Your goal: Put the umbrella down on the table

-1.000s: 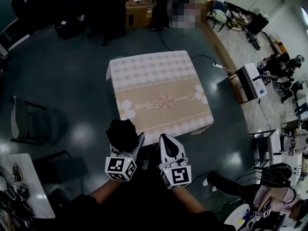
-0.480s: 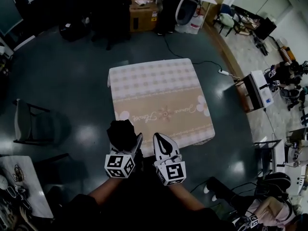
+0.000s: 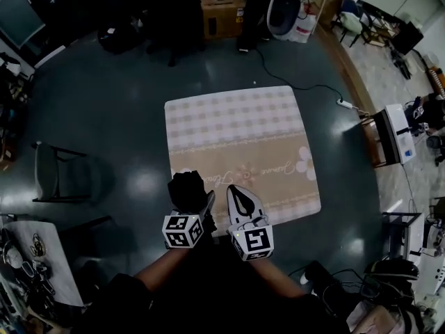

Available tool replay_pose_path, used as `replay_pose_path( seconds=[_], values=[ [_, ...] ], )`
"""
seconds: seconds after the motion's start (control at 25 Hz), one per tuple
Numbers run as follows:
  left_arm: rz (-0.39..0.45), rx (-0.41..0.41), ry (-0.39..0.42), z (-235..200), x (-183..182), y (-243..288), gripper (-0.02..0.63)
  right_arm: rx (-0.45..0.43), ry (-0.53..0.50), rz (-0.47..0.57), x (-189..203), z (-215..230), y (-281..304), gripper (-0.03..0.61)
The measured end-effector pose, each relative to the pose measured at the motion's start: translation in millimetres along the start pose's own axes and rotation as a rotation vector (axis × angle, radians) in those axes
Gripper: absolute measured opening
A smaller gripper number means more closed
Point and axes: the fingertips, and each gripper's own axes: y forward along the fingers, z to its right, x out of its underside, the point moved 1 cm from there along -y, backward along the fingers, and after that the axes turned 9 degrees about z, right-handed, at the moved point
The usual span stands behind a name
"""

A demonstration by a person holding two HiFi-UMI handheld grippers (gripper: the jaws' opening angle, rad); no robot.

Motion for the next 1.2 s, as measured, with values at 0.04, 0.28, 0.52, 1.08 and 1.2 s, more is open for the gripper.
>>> replay_pose_path(
  seconds=[0.04,0.28,0.52,1.08,1.2],
  values=[
    [-0.014,-0.007,0.001,0.5,1.2,7.5,0.376,-0.003,0.003,-0.002,-1.2,6.7,4.4,0.017],
    [-0.081,-0.054,0.021,-15.4,21.2,41.0,0.376,-0.008,0.013,-0.022,2.3,33.7,27.8,0.017],
    [-0.161,-0.098,0.04,-31.5,51.0,70.2,0.375,0.003,0.033,-0.043,7.3,61.3,38.0,0.017],
    [-0.373,-0.171,0.068,-86.0,122.9,100.3,0.376,-0.075,0.035,-0.116,36.9,64.1,62.9,0.017],
    [-0.399,-0.177,0.082,-131.5,131.7,87.1,0.376,-0.074,0.029,-0.137,60.2,30.9,83.6,0.017]
  ],
)
